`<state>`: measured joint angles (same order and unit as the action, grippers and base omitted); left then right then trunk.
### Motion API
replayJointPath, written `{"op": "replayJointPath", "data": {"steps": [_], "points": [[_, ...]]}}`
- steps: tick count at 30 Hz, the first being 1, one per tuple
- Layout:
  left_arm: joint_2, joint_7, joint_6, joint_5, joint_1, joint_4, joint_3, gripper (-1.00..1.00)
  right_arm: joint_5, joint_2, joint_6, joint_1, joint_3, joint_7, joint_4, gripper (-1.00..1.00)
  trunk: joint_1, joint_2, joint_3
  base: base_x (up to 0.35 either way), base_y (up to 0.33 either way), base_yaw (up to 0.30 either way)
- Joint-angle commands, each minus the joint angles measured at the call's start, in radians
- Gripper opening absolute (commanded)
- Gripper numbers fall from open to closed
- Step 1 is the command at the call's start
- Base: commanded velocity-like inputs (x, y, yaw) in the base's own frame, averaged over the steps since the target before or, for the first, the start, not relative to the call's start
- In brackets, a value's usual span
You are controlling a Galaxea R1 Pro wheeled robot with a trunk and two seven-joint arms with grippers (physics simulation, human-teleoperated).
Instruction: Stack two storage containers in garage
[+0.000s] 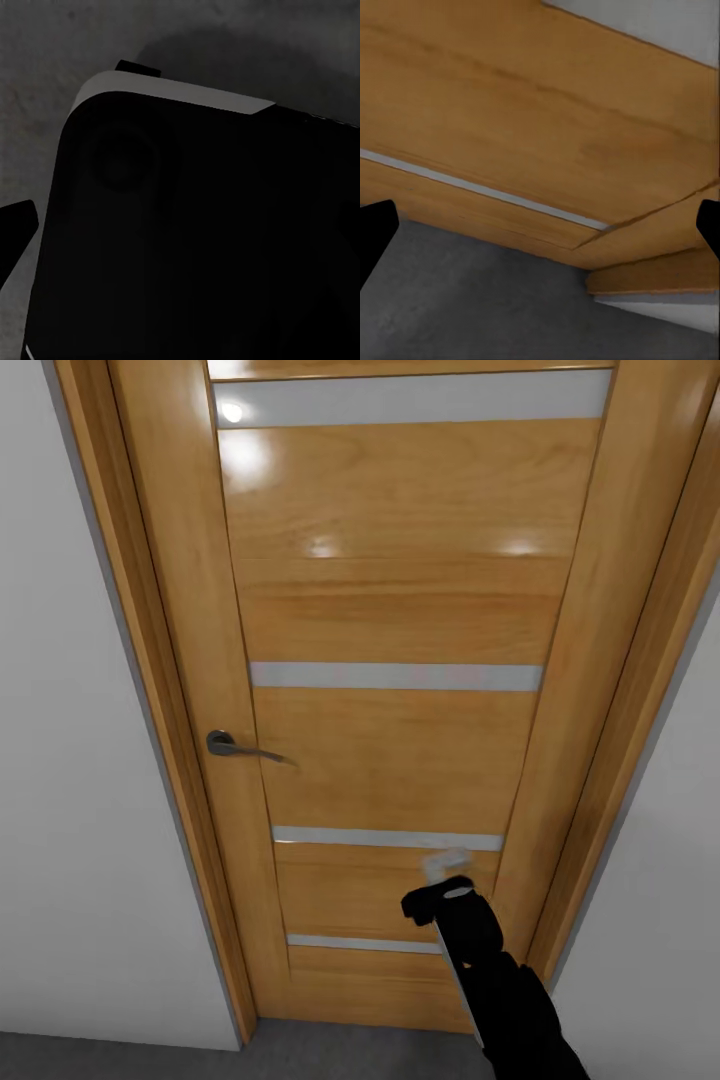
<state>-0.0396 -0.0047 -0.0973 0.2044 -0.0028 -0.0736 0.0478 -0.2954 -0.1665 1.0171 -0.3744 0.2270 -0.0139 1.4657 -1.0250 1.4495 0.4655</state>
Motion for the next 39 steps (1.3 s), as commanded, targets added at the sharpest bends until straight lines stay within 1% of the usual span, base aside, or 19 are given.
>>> {"op": "replayJointPath", "data": {"steps": [1,3,4,6,9,11,12,13,14,15,16,17,20,23,28,32,37,38,39], "points": [[0.0,0.0,-0.002,0.003,0.0,0.0,0.004,1.0,-0.013,-0.008,0.004,-0.001,0.006,-0.005,0.003,1.0,0.0,0.001,0.001,0.0,0.0,0.0],[0.0,-0.001,-0.002,0.003,0.0,0.0,0.004,1.0,-0.053,-0.008,0.003,-0.006,0.019,-0.02,0.013,1.0,0.0,0.001,0.001,0.0,0.0,0.0],[0.0,-0.001,-0.002,0.003,0.0,0.0,0.004,1.0,-0.062,-0.008,0.001,-0.01,0.022,-0.023,0.016,1.0,0.0,0.001,0.001,0.0,0.0,0.0],[0.0,-0.001,-0.002,0.003,0.0,0.0,0.004,1.0,-0.094,-0.008,-0.008,-0.048,0.038,-0.029,0.02,1.0,0.0,0.001,0.001,0.0,0.0,0.0],[0.0,-0.001,-0.002,0.003,0.0,0.0,0.004,1.0,-0.108,-0.008,-0.014,-0.105,0.052,-0.033,0.017,1.0,0.0,0.001,0.001,0.0,0.0,0.0],[0.0,-0.001,-0.002,0.003,0.0,0.0,0.004,1.0,-0.114,-0.008,-0.016,-0.172,0.06,-0.034,0.014,1.0,0.0,0.001,0.001,0.0,0.0,0.0],[0.0,-0.001,-0.002,0.003,0.0,0.0,0.004,1.0,-0.115,-0.008,-0.016,-0.188,0.061,-0.034,0.013,1.0,0.0,0.001,0.001,0.0,0.0,0.0],[0.0,-0.001,-0.002,0.003,0.0,0.0,0.004,1.0,-0.115,-0.008,-0.016,-0.22,0.065,-0.035,0.012,1.0,0.0,0.001,0.001,0.0,0.0,0.0],[0.0,-0.001,-0.002,0.003,0.0,0.0,0.004,1.0,-0.115,-0.008,-0.016,-0.246,0.075,-0.035,0.011,1.0,0.0,0.001,0.001,0.0,0.0,0.0],[0.0,-0.001,-0.002,0.003,0.0,0.0,0.004,1.0,-0.116,-0.008,-0.016,-0.256,0.083,-0.035,0.01,1.0,0.0,0.001,0.001,0.0,0.0,0.0],[0.0,-0.001,-0.002,0.003,0.0,0.0,0.004,1.0,-0.118,-0.008,-0.017,-0.27,0.103,-0.036,0.009,1.0,0.0,0.001,0.001,0.0,0.0,0.0],[0.0,-0.001,-0.002,0.003,0.0,0.0,0.004,1.0,-0.12,-0.008,-0.018,-0.276,0.113,-0.037,0.008,1.0,0.0,0.001,0.001,0.0,0.0,0.0],[0.0,-0.001,-0.002,0.003,0.0,0.0,0.004,1.0,-0.133,-0.008,-0.026,-0.289,0.164,-0.051,0.009,1.0,0.0,0.001,0.001,0.0,0.0,0.0],[0.0,-0.001,-0.002,0.003,0.0,0.0,0.004,1.0,-0.143,-0.008,-0.056,-0.294,0.186,-0.082,0.01,1.0,0.0,0.001,0.001,0.0,0.0,0.0],[0.0,-0.001,-0.002,0.002,0.0,0.0,0.003,1.0,-0.142,-0.008,-0.088,-0.296,0.196,-0.126,0.009,1.0,0.0,0.001,0.001,0.0,0.0,0.0],[0.0,-0.001,-0.002,0.003,0.0,0.0,0.004,1.0,-0.132,-0.008,-0.091,-0.296,0.198,-0.129,0.005,1.0,0.0,0.001,0.001,0.0,0.0,0.0],[0.0,-0.001,-0.002,0.003,0.0,0.0,0.004,1.0,-0.139,-0.008,-0.098,-0.296,0.201,-0.136,-0.001,1.0,0.0,0.001,0.001,0.0,0.0,0.0],[0.0,-0.001,-0.002,0.003,0.0,0.0,0.004,1.0,-0.141,-0.008,-0.136,-0.296,0.202,-0.138,-0.049,1.0,0.0,0.001,0.001,0.0,0.0,0.0],[0.0,0.0,-0.002,0.003,0.0,0.0,0.004,1.0,-0.141,-0.008,-0.154,-0.296,0.202,-0.139,-0.071,1.0,0.0,0.001,0.001,0.0,0.0,0.0]]}}
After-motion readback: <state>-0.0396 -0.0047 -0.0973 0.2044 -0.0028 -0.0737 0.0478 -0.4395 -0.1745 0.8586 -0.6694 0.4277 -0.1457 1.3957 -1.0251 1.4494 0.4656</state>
